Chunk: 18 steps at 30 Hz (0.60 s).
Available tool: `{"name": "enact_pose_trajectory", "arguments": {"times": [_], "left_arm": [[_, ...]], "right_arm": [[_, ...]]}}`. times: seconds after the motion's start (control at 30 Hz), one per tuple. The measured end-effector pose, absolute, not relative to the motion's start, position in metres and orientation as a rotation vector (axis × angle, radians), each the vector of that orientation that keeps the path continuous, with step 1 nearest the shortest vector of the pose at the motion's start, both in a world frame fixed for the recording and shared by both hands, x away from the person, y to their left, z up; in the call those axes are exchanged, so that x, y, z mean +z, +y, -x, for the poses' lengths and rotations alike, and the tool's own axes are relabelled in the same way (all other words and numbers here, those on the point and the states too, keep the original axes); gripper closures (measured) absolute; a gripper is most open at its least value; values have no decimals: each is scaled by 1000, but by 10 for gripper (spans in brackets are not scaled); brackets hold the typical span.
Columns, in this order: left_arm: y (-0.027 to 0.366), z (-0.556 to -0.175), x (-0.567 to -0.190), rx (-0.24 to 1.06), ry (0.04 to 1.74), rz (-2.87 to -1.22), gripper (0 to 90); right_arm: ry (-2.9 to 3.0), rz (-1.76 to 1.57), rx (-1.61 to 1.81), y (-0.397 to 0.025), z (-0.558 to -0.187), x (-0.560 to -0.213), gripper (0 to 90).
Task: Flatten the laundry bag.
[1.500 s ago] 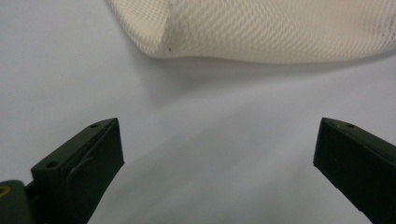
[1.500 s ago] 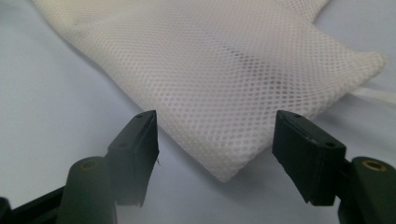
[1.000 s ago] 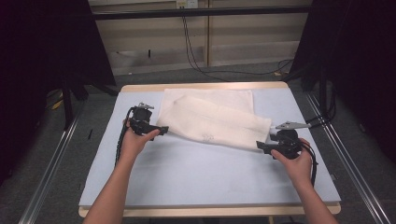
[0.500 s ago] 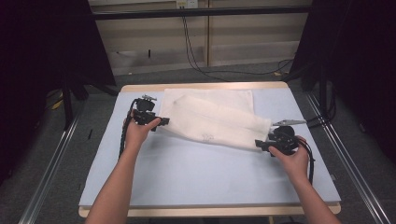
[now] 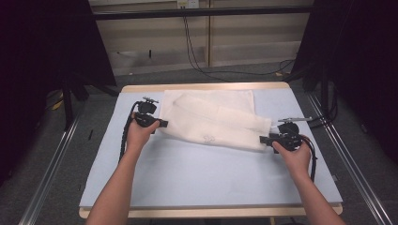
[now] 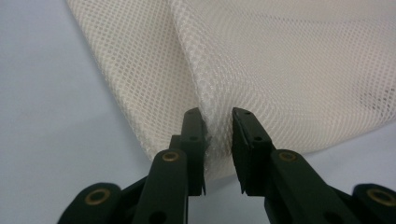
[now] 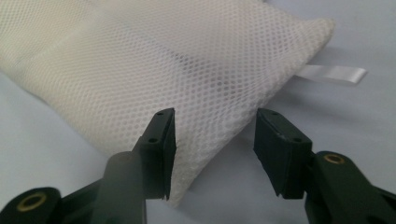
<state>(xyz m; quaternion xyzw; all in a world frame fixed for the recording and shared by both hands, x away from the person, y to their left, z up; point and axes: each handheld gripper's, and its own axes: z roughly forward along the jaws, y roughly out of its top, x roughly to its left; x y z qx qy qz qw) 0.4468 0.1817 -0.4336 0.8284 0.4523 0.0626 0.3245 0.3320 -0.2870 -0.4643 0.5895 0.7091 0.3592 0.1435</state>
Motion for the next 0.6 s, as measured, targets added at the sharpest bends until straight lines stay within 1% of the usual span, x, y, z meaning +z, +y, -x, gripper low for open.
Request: {"name": "enact_pose_trajectory", "arguments": {"times": [0.07,0.17,0.23,0.3,0.37,0.4,0.43,0.47,0.53,0.6], "left_arm": [[185,-445,-436,153,1169,-2191,770],[186,-442,-440,151,1169,-2180,773],[188,-441,-443,139,1166,-2204,775],[189,-442,-446,126,1183,-2214,754],[190,-444,-447,114,1194,-2217,658],[190,-444,-447,114,1194,-2217,598],[189,-448,-447,122,1225,-2179,508],[188,-450,-446,107,1234,-2162,463],[187,-456,-443,134,1246,-2171,388],[184,-461,-441,160,1269,-2134,360]], "right_arm": [[2012,-1692,1003,-290,-333,-463,439],[2006,-1721,997,-293,-338,-464,431],[2012,-1731,1007,-292,-342,-465,434],[2019,-1727,989,-292,-345,-466,436],[2022,-1746,1000,-291,-348,-467,445],[2017,-1755,988,-291,-349,-467,446],[2024,-1741,997,-290,-350,-467,449],[2030,-1740,999,-289,-351,-467,450],[2039,-1730,1001,-288,-353,-467,450],[2049,-1710,979,-285,-354,-468,448]]}}
